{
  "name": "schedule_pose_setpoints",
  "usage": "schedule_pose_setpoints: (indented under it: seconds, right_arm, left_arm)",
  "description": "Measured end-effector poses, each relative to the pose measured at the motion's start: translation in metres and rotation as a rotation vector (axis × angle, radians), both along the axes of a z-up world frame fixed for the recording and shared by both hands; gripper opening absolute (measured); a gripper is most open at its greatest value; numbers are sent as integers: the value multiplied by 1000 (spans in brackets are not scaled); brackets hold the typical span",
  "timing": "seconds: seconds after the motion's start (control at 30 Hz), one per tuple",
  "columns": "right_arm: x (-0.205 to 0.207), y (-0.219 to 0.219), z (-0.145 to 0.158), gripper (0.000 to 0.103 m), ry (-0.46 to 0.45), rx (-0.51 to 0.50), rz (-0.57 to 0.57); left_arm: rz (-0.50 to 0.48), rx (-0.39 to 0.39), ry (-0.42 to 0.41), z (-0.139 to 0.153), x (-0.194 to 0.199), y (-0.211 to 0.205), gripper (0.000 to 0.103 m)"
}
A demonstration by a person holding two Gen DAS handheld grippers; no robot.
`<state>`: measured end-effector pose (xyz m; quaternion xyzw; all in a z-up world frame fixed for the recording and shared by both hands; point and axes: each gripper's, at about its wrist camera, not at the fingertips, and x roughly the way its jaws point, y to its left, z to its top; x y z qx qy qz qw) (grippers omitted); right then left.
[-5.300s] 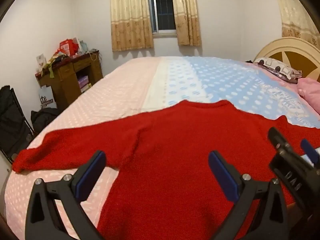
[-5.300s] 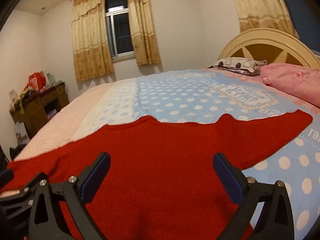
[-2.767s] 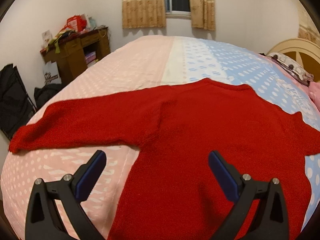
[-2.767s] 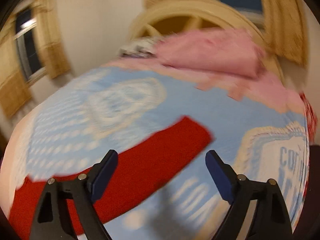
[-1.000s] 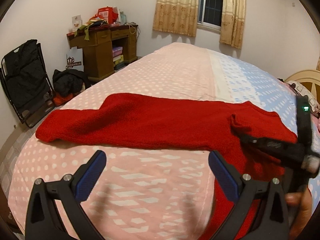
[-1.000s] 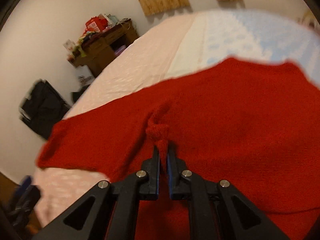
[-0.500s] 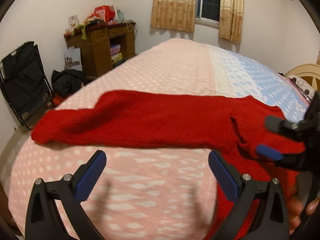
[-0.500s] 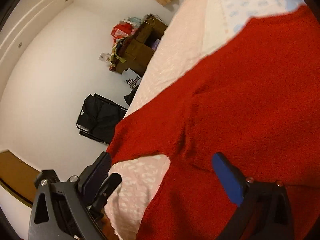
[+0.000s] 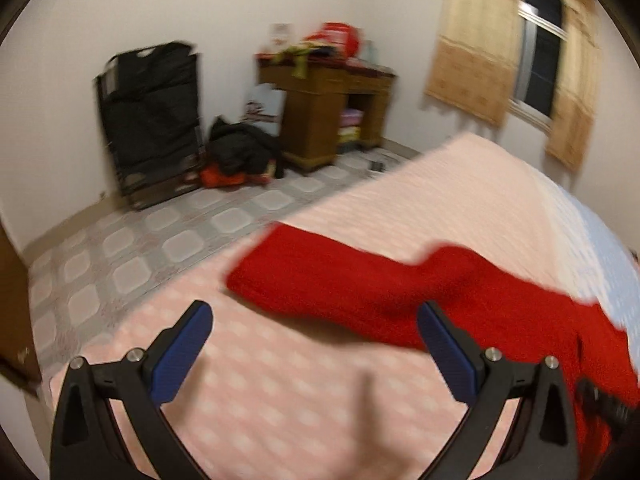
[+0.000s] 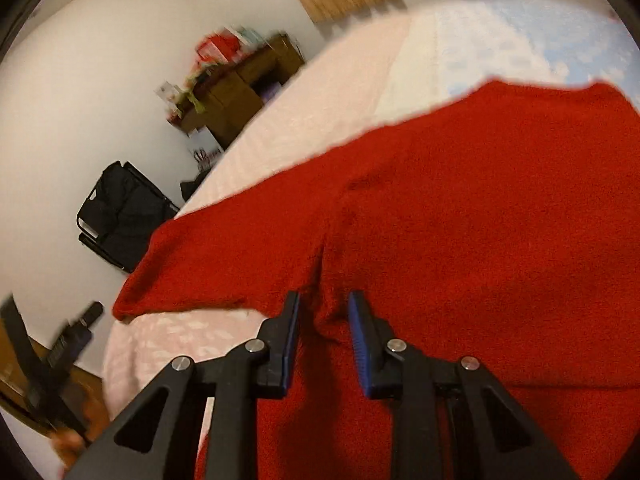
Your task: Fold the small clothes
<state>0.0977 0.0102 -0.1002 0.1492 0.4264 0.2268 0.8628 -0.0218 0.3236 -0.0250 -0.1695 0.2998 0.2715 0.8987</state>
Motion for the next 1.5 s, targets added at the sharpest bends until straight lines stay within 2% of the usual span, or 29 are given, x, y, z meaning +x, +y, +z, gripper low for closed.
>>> schedule_pose_setpoints:
  seconds: [0.1,0.13,0.17,0.2,0.23,0.27,0.33,0.4,0.47,0.5,0.57,0.63,0.77,0.87,0.93,1.03,1.13,1.2,1.23,1.3,1.4,1.47,1.5]
  right_arm:
    - [4,-14,2,30,67,92,-16]
    - [4,-16,3,37,92,135,-23]
    - [-1,-24,7,53,100,187,-28]
    - [-6,-29,12,63,93,238,-36]
    - [-12,-32,18,77,75,277,-47]
    - [-18,-34,24,79,58,298,-54]
    - [-29,-35,37,79,32,295,-63]
    - [-39,-37,48,79,15,247,-101]
    - [-49,-45,53,79,15,244,-122]
    - [-54,-50,54,79,21,247,-134]
    - [-60,-55,54,79,31,252,-161]
    - [-63,-60,54,79,41,253,-174]
    - [-77,-90,54,79,42,256,-224]
    - [-85,-111,53,79,46,273,-269]
    - [-92,-129,54,79,39,297,-313]
    - [-104,-150,58,79,12,290,-363]
    - [-116,-170,63,79,-8,283,-411]
    - [-123,-181,65,79,-20,279,-443]
    - [-127,-187,64,79,-23,278,-458]
    - [-133,-194,62,79,-22,274,-479]
    - [-138,-199,58,79,-5,267,-490]
    - [-137,-201,55,79,8,289,-487]
    - [-138,-202,52,79,17,304,-484]
  left_arm:
    - [54,-75,4,-8,11,30,103]
    - [60,-90,6,-10,14,33,102]
    - [66,-117,9,-14,18,38,100]
    - [58,-143,9,-18,23,40,98]
    - [48,-161,15,-21,27,39,94]
    - [36,-191,33,-28,34,40,88]
    - [41,-221,57,-36,41,40,84]
    - [31,-201,44,-35,41,37,67]
    - [-7,-234,22,-36,43,36,22]
    - [-29,-258,8,-38,45,37,16]
    - [-49,-265,1,-38,47,36,15]
    - [-70,-253,-6,-34,52,31,14]
    - [-147,-144,-41,-2,59,-5,14]
    - [-281,-106,-102,30,60,-57,14]
    - [-412,-61,-146,51,58,-111,14]
    - [-593,-31,-188,66,51,-192,14]
    - [-734,-15,-180,61,44,-255,14]
    - [-802,-12,-131,45,43,-298,15]
    - [-819,-17,-115,39,43,-307,15]
    - [-874,-19,-30,17,46,-332,17]
    - [-914,-29,93,-3,42,-342,31]
    - [-915,-52,144,-7,30,-331,71]
    - [-907,-72,137,-6,23,-319,78]
